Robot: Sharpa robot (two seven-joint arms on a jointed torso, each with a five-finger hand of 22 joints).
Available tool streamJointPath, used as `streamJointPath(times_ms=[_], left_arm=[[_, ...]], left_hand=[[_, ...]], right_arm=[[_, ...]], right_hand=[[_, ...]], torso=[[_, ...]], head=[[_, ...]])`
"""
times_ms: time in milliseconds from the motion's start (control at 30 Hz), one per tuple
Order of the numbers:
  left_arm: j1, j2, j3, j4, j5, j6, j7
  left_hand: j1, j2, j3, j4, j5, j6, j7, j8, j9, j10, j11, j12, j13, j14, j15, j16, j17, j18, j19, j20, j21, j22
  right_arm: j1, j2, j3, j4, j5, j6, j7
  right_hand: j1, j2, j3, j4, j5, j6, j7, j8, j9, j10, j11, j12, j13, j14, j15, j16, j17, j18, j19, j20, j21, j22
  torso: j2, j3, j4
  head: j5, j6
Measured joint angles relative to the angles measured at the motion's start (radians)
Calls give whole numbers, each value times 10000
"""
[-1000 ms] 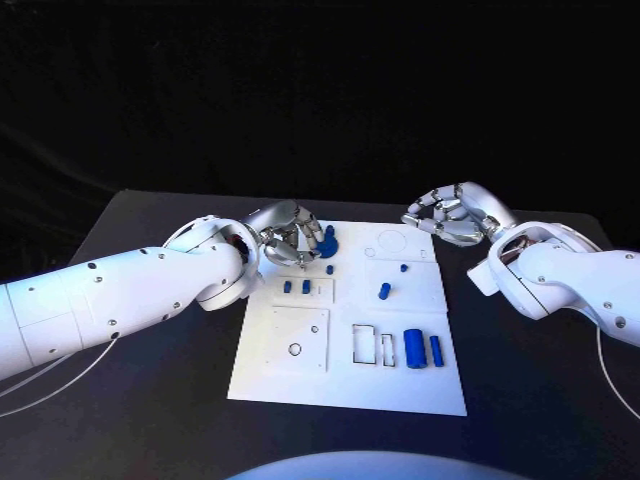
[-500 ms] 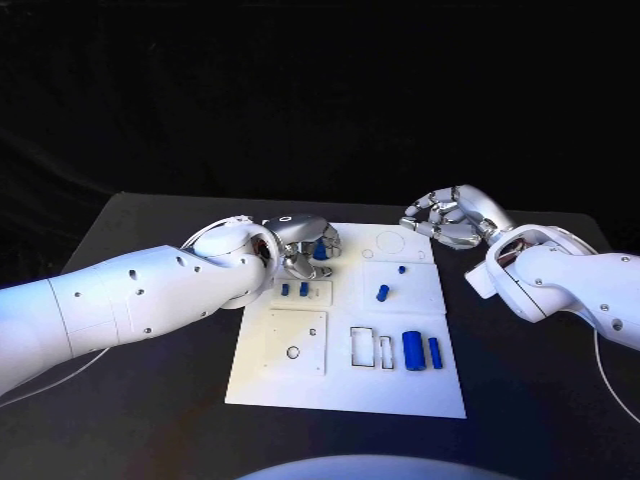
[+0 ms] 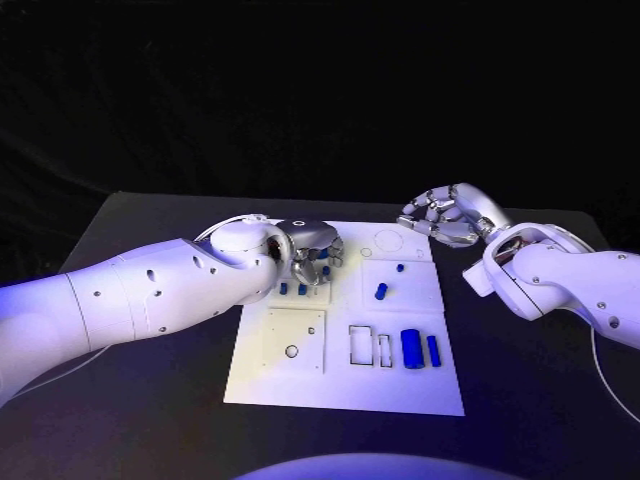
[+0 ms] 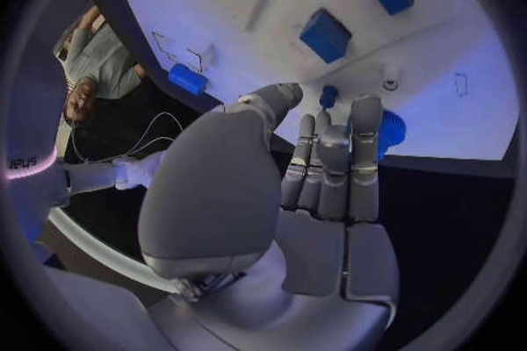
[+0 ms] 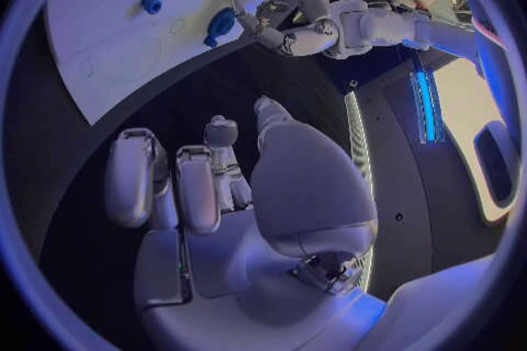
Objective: Assemble the parts on the task board
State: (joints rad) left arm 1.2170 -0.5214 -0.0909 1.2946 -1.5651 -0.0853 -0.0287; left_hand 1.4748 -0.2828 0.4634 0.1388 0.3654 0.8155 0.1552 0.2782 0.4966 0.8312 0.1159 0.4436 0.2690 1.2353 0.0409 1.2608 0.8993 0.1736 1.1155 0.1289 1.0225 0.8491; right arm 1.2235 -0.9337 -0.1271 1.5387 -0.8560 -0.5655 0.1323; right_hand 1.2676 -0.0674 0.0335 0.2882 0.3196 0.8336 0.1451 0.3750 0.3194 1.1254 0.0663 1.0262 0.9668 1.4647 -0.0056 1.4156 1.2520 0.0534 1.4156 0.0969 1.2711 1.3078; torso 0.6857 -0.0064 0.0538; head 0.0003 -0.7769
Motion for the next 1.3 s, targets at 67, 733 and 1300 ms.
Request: streamJointPath(times_ms=[67,733,1300], left_arm=[[1,55,0,-58,-76,88,-77],[6,216,7,-258,-303,156,-445],[1,442,7,-537,-300,399,-669]], left_hand=[[0,0,27,-27,0,22,22,-20,-46,40,40,0,-40,73,7,75,0,0,55,15,67,69],[41,120,493,-153,0,321,108,-97,-334,293,69,-174,-417,217,39,327,-118,-2,271,53,443,423],[-24,318,834,-272,-135,838,90,-96,-527,1127,-123,-28,-603,872,-122,887,581,-272,997,-72,1440,1577]], right_arm=[[0,2,0,1,2,-4,3],[1,50,0,-17,11,-16,15],[1,57,0,-12,13,-14,20]], right_hand=[[0,0,0,0,0,0,0,0,0,0,0,0,0,0,0,0,0,0,0,0,0,0],[0,0,0,0,0,1,0,0,2,0,0,-77,-67,0,0,0,-33,0,1,0,-40,-3],[0,0,0,0,0,1,0,40,3,1,0,-77,-66,0,0,0,-32,0,1,0,-40,-4]], torso=[[-2,0,5],[-18,-1,25],[-13,1,12]], head=[[-12,-1],[-46,-22],[-35,-52]])
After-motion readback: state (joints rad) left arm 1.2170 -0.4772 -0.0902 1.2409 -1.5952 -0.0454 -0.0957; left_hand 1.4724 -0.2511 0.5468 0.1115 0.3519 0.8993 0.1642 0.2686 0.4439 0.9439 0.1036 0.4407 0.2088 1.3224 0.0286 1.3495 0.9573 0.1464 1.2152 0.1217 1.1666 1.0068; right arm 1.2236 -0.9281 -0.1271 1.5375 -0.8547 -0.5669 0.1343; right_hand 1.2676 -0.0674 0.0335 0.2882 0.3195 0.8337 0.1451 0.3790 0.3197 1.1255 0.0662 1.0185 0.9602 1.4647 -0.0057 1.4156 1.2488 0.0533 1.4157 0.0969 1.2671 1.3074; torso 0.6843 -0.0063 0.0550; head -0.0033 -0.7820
